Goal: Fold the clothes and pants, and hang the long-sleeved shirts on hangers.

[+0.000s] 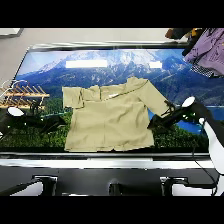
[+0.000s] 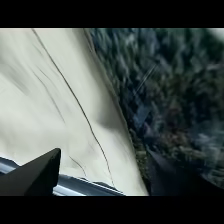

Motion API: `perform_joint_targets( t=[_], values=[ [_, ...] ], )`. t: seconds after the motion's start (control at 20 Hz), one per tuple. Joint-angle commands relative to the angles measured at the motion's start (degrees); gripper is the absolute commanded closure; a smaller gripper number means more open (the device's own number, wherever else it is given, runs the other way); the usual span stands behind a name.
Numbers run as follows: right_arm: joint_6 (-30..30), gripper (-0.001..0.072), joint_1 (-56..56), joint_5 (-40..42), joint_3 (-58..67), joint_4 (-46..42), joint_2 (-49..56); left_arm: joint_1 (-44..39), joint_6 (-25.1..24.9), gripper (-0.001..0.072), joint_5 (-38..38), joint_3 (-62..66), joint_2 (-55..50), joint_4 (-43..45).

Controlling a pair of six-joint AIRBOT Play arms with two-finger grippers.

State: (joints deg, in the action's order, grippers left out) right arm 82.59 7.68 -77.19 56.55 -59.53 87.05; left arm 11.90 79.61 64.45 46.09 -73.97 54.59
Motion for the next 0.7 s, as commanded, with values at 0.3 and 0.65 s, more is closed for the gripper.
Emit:
perform_joint_targets(
  t=[0.3, 0.65],
  values=[
    [-0.35, 0.0680, -2.05, 3.10, -5.92, 3.39, -4.94, -3.06, -1.20, 0.0099, 0.04, -1.84, -0.94, -0.04],
    [0.87, 0.0680, -2.43, 1.29, -5.92, 7.26, -7.58, -6.88, -1.25, 0.0160, 0.00, -4.55, -6.05, -1.97]
  ],
)
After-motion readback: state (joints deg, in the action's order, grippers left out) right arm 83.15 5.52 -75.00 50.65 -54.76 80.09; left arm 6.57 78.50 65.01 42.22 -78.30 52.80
